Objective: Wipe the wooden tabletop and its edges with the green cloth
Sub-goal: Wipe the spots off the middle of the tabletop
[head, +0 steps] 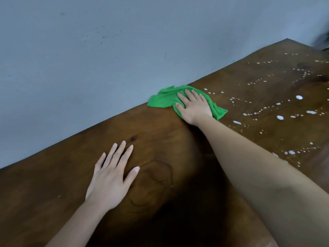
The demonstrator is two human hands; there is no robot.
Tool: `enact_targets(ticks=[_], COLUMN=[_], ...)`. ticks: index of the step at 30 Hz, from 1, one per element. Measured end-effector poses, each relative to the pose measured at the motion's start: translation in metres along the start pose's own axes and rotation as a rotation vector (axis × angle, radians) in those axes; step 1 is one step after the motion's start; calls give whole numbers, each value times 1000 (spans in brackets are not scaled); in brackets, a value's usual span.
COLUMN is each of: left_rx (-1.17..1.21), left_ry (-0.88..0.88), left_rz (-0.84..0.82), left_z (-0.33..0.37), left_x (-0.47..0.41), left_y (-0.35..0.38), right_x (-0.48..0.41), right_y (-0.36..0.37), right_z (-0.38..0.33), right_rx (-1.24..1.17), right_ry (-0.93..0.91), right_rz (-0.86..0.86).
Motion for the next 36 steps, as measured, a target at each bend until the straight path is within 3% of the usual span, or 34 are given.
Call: enact_targets(ticks=[10, 12, 19, 26, 36], left_rx=[8, 19, 27, 32, 27], left_ry=[-61, -52, -79, -96, -78], left_rz=[-10, -16, -30, -53, -45], left_z=[55, 104, 129, 132, 132], left_x=[-29, -49, -59, -59, -60], left_y=[-2, 2, 0, -6, -7], right_x=[12, 19, 32, 46, 124], right_y=[-45, -61, -70, -61, -18], right_z=[163, 221, 284, 253, 92], right_rx=[11, 17, 31, 56, 86], right_ry=[174, 208, 238, 245, -19], right_rz=[55, 50, 39, -15, -80])
Point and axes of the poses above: each hand's wrist, its own x-axis away from the middle knuckle, its own y-axis out of the palm, z = x × y, the point moved 6 cm from there along -x, towards the middle knuckle
